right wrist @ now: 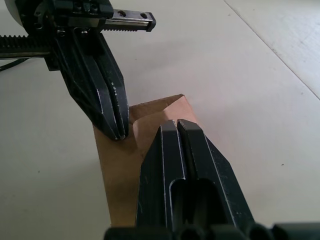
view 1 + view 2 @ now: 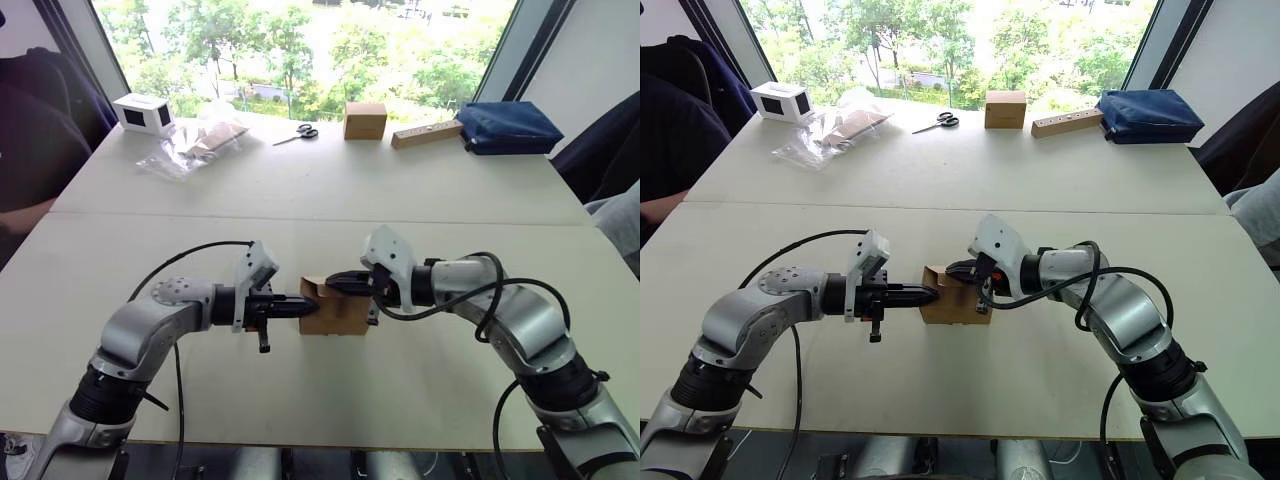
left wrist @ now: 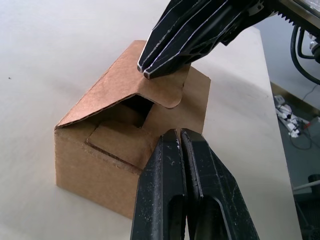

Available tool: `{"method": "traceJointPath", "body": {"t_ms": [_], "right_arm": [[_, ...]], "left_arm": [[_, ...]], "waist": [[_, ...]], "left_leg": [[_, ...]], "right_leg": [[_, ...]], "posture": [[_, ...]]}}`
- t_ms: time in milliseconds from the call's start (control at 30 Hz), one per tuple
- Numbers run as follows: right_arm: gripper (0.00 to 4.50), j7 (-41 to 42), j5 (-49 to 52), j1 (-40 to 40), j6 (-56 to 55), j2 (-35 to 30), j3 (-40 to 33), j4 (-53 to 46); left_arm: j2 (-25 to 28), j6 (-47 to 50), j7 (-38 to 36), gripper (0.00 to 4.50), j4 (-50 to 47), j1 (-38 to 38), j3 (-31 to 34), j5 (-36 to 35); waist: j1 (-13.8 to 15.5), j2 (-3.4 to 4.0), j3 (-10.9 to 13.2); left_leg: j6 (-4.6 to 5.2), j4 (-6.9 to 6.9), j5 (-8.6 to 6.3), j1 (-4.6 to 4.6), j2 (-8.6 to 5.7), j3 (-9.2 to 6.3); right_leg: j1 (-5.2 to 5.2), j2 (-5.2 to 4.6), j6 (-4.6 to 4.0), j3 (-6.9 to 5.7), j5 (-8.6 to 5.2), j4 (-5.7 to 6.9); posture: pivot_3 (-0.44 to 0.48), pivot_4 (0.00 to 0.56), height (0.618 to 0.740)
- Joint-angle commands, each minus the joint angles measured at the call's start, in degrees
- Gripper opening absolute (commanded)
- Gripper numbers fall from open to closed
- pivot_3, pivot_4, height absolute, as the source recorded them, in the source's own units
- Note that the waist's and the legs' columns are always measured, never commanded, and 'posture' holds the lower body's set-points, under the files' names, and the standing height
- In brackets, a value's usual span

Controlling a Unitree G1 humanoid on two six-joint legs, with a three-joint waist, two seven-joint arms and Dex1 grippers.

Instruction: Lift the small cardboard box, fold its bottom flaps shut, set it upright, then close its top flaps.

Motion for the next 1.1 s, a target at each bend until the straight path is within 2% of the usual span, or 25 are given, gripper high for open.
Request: {"method": "traceJointPath", "body": {"t_ms": [33,233,367,667,1100], "right_arm": [[0.00,-0.8,-1.5,0.7,-0.8,-0.1,0.6,-0.7],[0.00,-0.8,-2.4,1.3,-1.4,0.4,0.9,-0.1],[0.00,-1.0,-2.4,1.2,-1.5,0.7,0.7,-0.2],[0.00,-2.1,-1.6,0.8,-0.5,0.8,-1.2,-2.3],[0.00,-0.4,4.7,3.7,5.4,-4.0,-5.0,-13.9]], "left_arm": [[0.5,0.7,0.1,0.09,-0.1,-1.8,1.3,-1.0],[-0.5,4.0,1.1,0.09,1.5,-4.9,6.6,-6.2],[-3.7,4.9,4.1,0.09,3.3,-8.0,8.8,-8.2],[-7.0,-1.0,6.2,0.09,8.8,-7.8,3.2,-0.8],[-7.2,-3.3,3.9,0.09,11.1,-6.7,1.8,1.1]], "waist": [[0.0,0.00,0.0],[0.0,0.00,0.0],[0.0,0.00,0.0],[0.0,-0.01,0.0],[0.0,-0.01,0.0]], "left_leg": [[0.00,0.00,0.00,0.00,0.00,0.00],[0.00,0.00,0.00,0.00,0.01,0.00],[0.00,0.00,0.00,0.00,-0.01,-0.01],[0.00,0.00,0.00,0.02,-0.01,0.00],[0.01,-0.02,-0.01,0.00,0.00,-0.04]], "right_leg": [[0.00,0.00,0.00,0.00,0.00,0.00],[0.00,0.01,0.00,0.00,0.00,0.00],[0.01,0.01,0.01,-0.01,0.00,-0.01],[0.05,0.04,0.09,0.00,0.05,-0.08],[0.08,-0.03,0.00,-0.03,0.01,-0.21]], "posture": [[0.000,0.150,0.740],[0.000,0.150,0.740],[0.000,0.150,0.740],[0.000,0.150,0.740],[0.000,0.150,0.740]]}}
